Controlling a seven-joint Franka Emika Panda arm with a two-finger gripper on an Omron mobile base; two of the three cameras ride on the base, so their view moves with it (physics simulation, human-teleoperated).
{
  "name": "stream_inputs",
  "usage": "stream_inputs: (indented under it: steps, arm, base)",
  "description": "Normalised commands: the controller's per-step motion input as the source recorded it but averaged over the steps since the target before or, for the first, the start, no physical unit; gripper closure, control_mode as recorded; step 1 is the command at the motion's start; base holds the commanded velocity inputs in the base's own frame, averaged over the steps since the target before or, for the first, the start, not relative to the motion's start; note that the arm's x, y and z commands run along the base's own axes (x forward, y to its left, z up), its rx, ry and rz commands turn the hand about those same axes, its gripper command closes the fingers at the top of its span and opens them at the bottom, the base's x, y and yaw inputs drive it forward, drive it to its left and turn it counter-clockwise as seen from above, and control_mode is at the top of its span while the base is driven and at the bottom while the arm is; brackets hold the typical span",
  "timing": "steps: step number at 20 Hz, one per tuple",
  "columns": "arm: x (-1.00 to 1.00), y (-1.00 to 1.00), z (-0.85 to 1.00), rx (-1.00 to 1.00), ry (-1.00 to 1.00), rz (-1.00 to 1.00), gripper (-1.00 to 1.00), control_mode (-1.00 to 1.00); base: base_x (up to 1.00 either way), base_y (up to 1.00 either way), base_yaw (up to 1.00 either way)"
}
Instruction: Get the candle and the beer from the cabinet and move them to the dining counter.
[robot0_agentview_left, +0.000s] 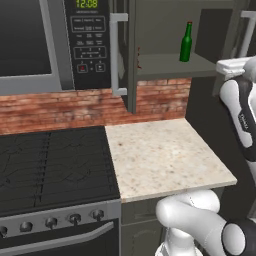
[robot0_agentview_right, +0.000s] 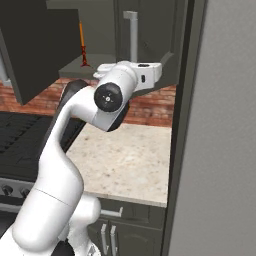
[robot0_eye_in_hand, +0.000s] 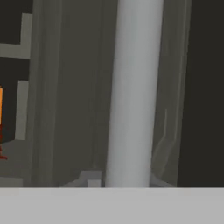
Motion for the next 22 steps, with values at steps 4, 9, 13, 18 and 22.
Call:
stream_inputs:
  steps: [4, 9, 13, 18, 22]
  arm:
    - [-0.57, 0.19, 0.13, -0.06, -0.19, 0.0, -1.0, -1.0]
    - [-0.92, 0.04, 0.32, -0.07, -0.28, -0.01, -1.0, -1.0]
    - [-0.79, 0.26, 0.22, -0.08, -0.24, 0.0, -1.0, -1.0]
    - [-0.57, 0.4, 0.18, -0.08, -0.19, 0.0, -1.0, -1.0]
    - [-0.48, 0.38, 0.23, -0.09, -0.19, 0.0, -1.0, -1.0]
  base:
    - [0.0, 0.0, 0.0]
    - [0.0, 0.0, 0.0]
    - [0.0, 0.0, 0.0]
    - [0.0, 0.0, 0.0]
    - [0.0, 0.0, 0.0]
